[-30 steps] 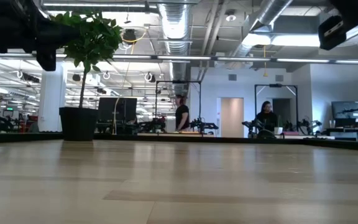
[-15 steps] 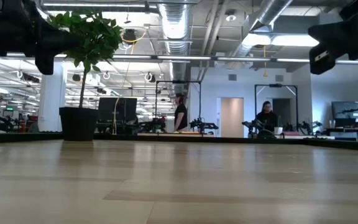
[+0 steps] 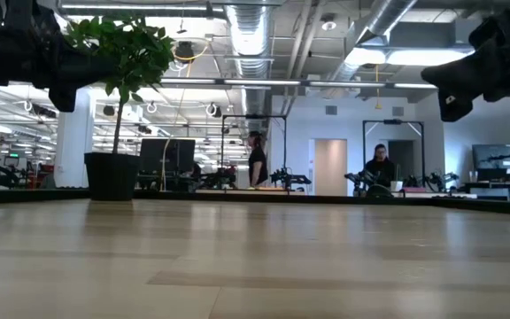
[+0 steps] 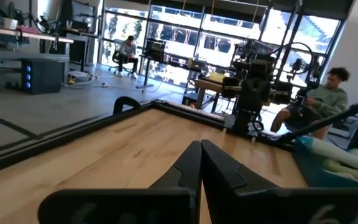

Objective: Fold microfiber towels
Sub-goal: Return to Home Position

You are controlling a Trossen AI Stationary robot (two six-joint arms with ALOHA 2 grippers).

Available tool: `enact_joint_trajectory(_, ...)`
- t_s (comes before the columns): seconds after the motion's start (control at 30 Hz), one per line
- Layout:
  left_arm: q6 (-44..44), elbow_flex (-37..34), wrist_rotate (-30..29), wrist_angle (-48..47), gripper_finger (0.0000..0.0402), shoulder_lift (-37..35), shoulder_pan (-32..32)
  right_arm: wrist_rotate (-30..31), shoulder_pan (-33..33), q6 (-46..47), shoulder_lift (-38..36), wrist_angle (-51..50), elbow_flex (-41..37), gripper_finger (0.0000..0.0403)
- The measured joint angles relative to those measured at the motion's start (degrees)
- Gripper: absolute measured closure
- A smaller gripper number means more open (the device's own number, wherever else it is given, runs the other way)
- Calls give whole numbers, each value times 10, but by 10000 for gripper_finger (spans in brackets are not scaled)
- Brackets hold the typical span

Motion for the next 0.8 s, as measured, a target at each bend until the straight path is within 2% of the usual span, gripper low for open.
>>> enact_joint_trajectory(0.8, 0, 0, 1, 0, 401, 0, 0, 1, -9, 1, 1, 0, 0, 360)
